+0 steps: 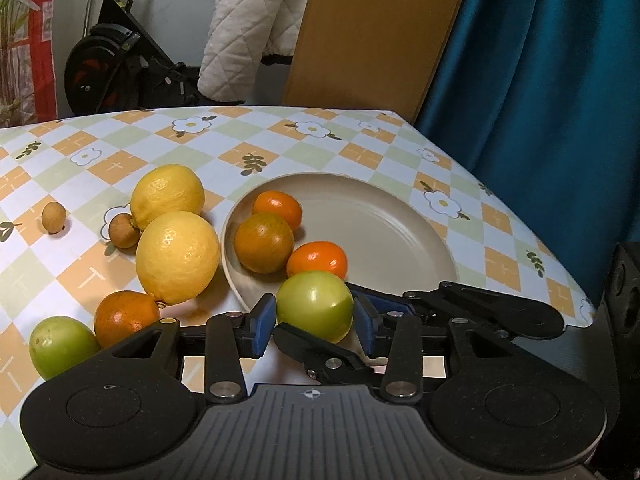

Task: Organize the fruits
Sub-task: 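Carry the pale citrus with the left gripper onto the plate, then open the left gripper to release the pale citrus on the plate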

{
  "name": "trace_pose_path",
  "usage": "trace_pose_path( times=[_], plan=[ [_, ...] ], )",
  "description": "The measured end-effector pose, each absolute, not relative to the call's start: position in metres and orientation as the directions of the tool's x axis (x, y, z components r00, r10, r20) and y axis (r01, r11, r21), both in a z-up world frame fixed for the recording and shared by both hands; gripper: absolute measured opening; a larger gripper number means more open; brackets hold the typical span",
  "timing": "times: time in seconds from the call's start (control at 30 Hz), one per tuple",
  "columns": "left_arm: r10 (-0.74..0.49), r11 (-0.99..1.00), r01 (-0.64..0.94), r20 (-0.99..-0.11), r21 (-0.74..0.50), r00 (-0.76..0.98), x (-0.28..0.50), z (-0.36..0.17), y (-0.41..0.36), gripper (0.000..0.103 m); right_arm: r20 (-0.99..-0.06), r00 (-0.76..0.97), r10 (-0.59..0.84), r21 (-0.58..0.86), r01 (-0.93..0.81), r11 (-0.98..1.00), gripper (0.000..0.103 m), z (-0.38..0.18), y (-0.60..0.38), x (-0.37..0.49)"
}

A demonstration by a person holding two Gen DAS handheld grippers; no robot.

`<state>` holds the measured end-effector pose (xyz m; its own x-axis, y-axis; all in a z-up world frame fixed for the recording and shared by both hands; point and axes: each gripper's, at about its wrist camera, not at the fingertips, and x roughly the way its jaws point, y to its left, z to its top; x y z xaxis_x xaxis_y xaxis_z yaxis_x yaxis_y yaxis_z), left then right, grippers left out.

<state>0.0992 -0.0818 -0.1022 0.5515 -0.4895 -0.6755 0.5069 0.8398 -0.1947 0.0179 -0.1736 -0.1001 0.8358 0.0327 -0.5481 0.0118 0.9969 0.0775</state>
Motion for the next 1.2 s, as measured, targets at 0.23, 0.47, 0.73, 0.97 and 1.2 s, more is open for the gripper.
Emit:
trace_pose_path(
  times=[0.23, 0.47, 0.73, 0.97, 1.2],
  plan=[
    [-0.463, 0.856, 0.485, -0.678, -0.176, 0.571, 0.106, -0.103, -0.081, 0.045, -0.538, 0.842, 0.04, 0.082, 0.005, 0.997, 0.043, -0.1, -0.173, 0.018],
    [-0.42, 0.878, 0.462, -0.659, -0.124, 0.623, 0.109, -0.098, -0.082, 0.047, -0.535, 0.844, 0.035, 0.085, 0.012, 0.996, 0.043, -0.1, -0.174, 0.016],
    [-0.389, 0.895, 0.434, -0.655, -0.101, 0.648, 0.114, -0.092, -0.08, 0.047, -0.531, 0.847, 0.027, 0.084, 0.02, 0.996, 0.043, -0.098, -0.175, 0.015],
    [-0.385, 0.901, 0.418, -0.656, -0.114, 0.65, 0.112, -0.091, -0.074, 0.046, -0.53, 0.848, 0.022, 0.074, 0.021, 0.997, 0.044, -0.096, -0.175, 0.014],
    [-0.407, 0.898, 0.414, -0.636, -0.147, 0.656, 0.106, -0.082, -0.056, 0.046, -0.517, 0.856, 0.018, 0.061, 0.016, 0.998, 0.044, -0.091, -0.172, 0.008]
  ],
)
